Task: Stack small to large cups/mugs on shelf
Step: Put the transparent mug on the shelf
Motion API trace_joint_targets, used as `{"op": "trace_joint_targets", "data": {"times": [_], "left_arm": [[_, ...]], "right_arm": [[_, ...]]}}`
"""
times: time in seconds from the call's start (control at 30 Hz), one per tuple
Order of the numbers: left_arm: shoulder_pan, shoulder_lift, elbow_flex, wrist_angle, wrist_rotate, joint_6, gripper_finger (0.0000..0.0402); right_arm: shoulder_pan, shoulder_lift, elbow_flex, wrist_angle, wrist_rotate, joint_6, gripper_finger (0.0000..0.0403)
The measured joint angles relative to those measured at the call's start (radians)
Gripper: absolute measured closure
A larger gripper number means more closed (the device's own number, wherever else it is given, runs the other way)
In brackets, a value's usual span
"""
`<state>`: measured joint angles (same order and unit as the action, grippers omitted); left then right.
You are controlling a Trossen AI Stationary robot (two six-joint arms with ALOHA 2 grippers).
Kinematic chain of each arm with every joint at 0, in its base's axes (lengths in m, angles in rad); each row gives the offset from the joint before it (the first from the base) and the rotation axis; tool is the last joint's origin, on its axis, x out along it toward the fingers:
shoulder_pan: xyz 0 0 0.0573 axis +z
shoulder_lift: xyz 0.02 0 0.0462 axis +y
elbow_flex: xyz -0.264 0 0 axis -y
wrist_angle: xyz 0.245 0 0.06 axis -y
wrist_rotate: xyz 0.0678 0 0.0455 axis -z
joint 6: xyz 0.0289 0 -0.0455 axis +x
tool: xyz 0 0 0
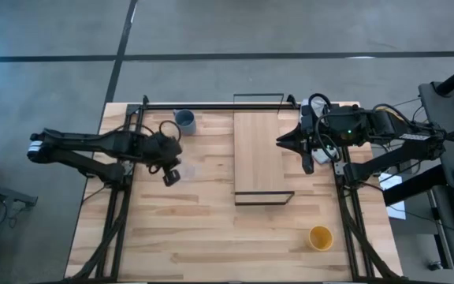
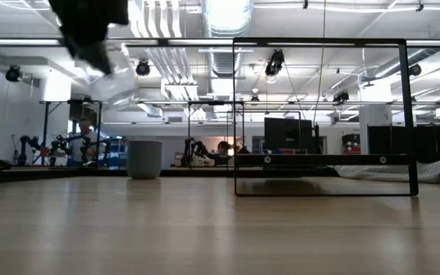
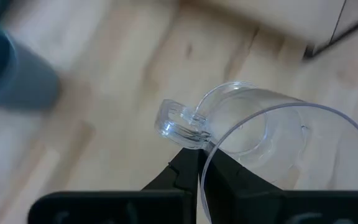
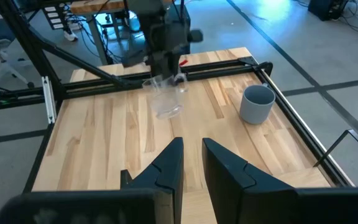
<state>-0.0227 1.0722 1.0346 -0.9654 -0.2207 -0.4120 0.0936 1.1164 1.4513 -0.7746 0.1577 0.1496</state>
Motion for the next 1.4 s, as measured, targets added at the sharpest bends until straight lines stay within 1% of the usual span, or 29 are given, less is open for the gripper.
{"op": "trace_joint_targets", "data": {"times": [0.2,0.4,0.57,0.67,0.77,0.93,1.03,1.17,1.27,1.33,1.4], "left_arm": [[0.002,0.064,0.155,0.089,-0.074,0.174,0.0401],[0.008,0.193,0.329,0.121,-0.08,0.344,0.0402],[0.038,0.326,0.47,0.119,-0.081,0.419,0.0402],[0.069,0.398,0.554,0.118,-0.075,0.428,0.0402],[0.109,0.463,0.631,0.119,-0.037,0.429,0.0402],[0.178,0.555,0.733,0.118,0.028,0.455,0.0402],[0.23,0.609,0.786,0.12,0.029,0.471,0.0402],[0.299,0.68,0.832,0.121,0.029,0.471,0.0402],[0.335,0.726,0.839,0.127,0.032,0.471,0.0402],[0.354,0.758,0.838,0.135,0.054,0.47,0.0401],[0.37,0.791,0.838,0.155,0.095,0.47,0.0402]], "right_arm": [[0.0,0.0,0.0,0.0,0.0,0.0,0.0349],[0.0,0.0,0.0,0.0,0.0,0.0,0.0349],[0.0,0.0,0.0,0.001,0.0,0.024,0.0349],[0.0,0.0,0.0,0.0,0.0,0.058,0.0349],[0.0,0.0,0.0,-0.004,0.0,0.086,0.0349],[0.0,0.0,0.0,-0.007,0.0,0.087,0.0349],[0.0,0.0,0.0,-0.007,0.0,0.086,0.0349],[0.0,0.0,0.0,-0.007,0.0,0.086,0.0349],[0.0,0.0,-0.001,-0.007,0.001,0.086,0.0349],[0.0,0.0,-0.003,-0.008,0.009,0.086,0.0349],[0.0,0.0,-0.01,-0.008,0.053,0.086,0.0349]]}}
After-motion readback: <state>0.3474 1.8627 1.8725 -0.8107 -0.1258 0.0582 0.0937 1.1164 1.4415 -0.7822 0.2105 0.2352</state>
